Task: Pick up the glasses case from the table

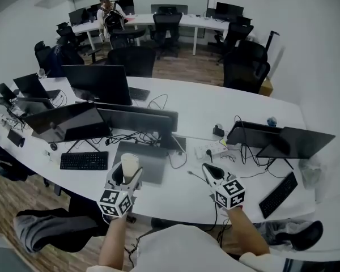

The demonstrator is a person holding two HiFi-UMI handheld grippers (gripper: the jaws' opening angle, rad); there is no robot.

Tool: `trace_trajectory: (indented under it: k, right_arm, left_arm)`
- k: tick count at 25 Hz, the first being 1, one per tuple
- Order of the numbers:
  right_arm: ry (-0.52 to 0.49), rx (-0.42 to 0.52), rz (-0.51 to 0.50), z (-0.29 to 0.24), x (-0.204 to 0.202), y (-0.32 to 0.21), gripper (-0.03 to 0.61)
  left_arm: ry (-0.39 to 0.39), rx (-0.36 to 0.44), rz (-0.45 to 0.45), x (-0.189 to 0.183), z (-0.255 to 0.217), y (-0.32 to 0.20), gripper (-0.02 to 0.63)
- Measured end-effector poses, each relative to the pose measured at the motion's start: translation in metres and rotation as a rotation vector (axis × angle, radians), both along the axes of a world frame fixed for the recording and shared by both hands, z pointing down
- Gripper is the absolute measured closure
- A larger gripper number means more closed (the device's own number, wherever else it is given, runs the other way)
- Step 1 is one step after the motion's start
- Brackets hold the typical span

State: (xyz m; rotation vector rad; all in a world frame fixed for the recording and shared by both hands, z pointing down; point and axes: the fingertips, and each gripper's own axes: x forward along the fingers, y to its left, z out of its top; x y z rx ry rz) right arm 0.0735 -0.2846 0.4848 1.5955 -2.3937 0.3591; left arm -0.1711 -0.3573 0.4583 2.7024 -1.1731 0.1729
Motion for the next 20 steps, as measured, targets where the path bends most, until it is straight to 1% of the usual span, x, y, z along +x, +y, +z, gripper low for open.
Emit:
trace_trajectory:
  k: [5, 8, 12, 14, 18, 20]
  right_arm:
    - [0.000, 0.043, 0.001, -0.022, 0.003, -0.001, 0.578]
    - [0.001, 0.070, 0.002, -0.033, 0.003, 0.006, 0.578]
    - [0.017, 0.100, 0.029, -0.041, 0.013, 0.005, 0.578]
    - [0.024, 0.114, 0.039, -0.044, 0.017, 0.002, 0.578]
    - [0.070, 0.171, 0.045, -0.054, 0.019, 0.002, 0.578]
    - [0.067, 0.174, 0.051, -0.054, 0.019, 0.001, 0.578]
  left_arm:
    - [0.044, 0.037, -0.007, -0.011, -0.024, 0.002, 0.318]
    - [0.051, 0.062, -0.015, -0.017, -0.032, 0.009, 0.318]
    - [0.064, 0.095, -0.015, -0.020, -0.042, 0.010, 0.318]
    - [0.070, 0.103, -0.017, -0.021, -0.045, 0.008, 0.318]
    - [0.074, 0.106, -0.022, -0.022, -0.045, 0.007, 0.318]
    - [0.078, 0.105, -0.021, -0.022, -0.043, 0.006, 0.318]
